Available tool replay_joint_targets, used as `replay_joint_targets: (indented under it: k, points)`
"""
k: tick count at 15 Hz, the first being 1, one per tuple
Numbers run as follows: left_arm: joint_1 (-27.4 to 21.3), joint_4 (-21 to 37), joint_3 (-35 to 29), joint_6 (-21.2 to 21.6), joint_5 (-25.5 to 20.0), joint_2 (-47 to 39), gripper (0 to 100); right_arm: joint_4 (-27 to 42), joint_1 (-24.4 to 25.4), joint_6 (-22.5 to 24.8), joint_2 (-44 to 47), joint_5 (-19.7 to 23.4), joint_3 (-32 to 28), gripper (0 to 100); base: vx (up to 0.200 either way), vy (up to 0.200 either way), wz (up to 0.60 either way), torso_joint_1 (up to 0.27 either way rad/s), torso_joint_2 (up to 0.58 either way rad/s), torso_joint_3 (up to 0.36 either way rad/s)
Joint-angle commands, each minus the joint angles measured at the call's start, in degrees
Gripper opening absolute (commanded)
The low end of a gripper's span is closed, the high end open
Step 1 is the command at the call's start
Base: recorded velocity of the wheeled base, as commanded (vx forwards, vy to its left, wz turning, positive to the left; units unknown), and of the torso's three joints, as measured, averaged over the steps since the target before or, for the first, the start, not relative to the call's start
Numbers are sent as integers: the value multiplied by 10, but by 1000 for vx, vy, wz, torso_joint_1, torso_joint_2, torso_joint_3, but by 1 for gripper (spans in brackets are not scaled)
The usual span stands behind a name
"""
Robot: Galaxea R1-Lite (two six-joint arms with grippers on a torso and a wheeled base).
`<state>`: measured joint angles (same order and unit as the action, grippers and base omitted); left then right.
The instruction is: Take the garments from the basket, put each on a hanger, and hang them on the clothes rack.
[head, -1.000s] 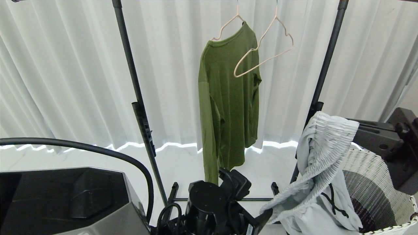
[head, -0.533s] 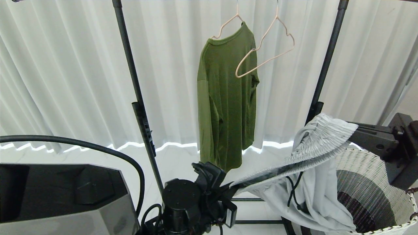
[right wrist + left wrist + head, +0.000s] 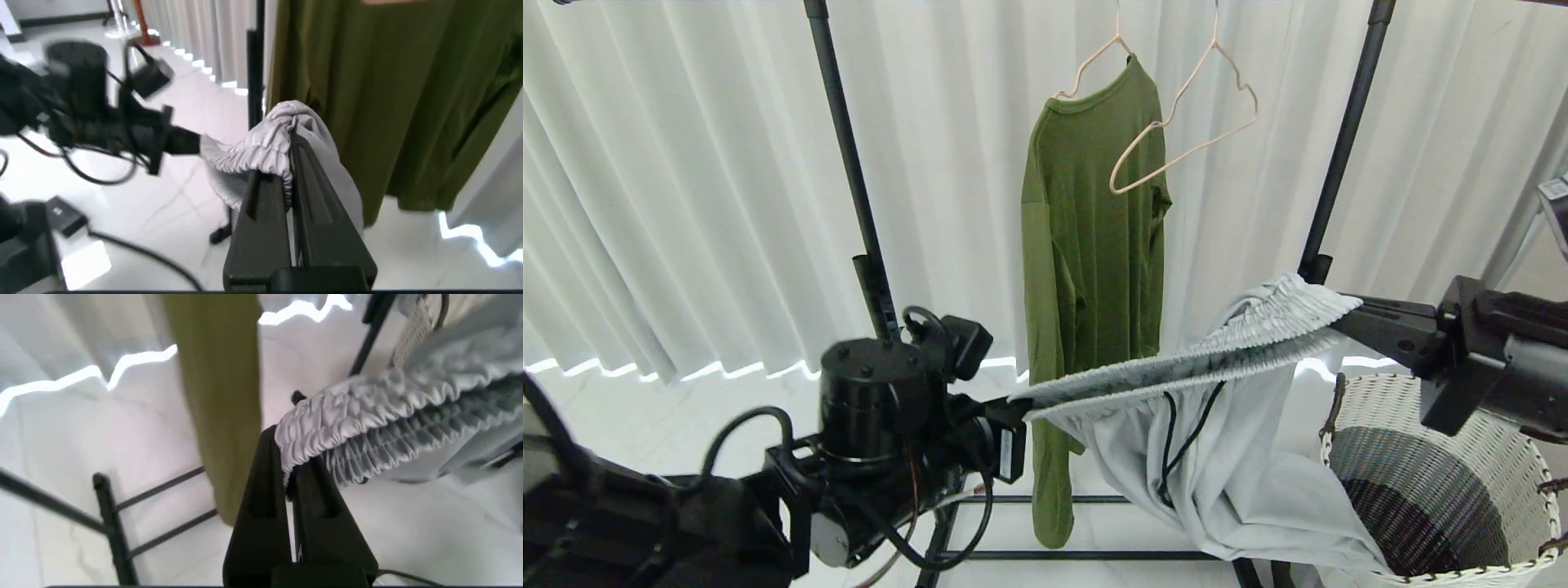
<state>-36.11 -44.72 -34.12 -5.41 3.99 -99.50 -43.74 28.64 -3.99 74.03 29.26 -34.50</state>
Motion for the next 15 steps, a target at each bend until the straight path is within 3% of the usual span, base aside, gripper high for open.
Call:
replay_joint_targets:
  k: [1,8,10,15]
  points:
    - [16,120,-125,-29,1,120,0,-17,-1,-1,53,-2,-33,0,0,0,0,0,0,0]
    - [18,248,-403,-29,3,132,0,-20,-24,-2,77,-2,-196,0,0,0,0,0,0,0]
    - [14,249,-437,-28,1,144,0,-20,-25,-2,67,-1,-225,0,0,0,0,0,0,0]
    - [-13,280,-449,-21,-1,171,0,-20,-25,-2,61,6,-272,0,0,0,0,0,0,0]
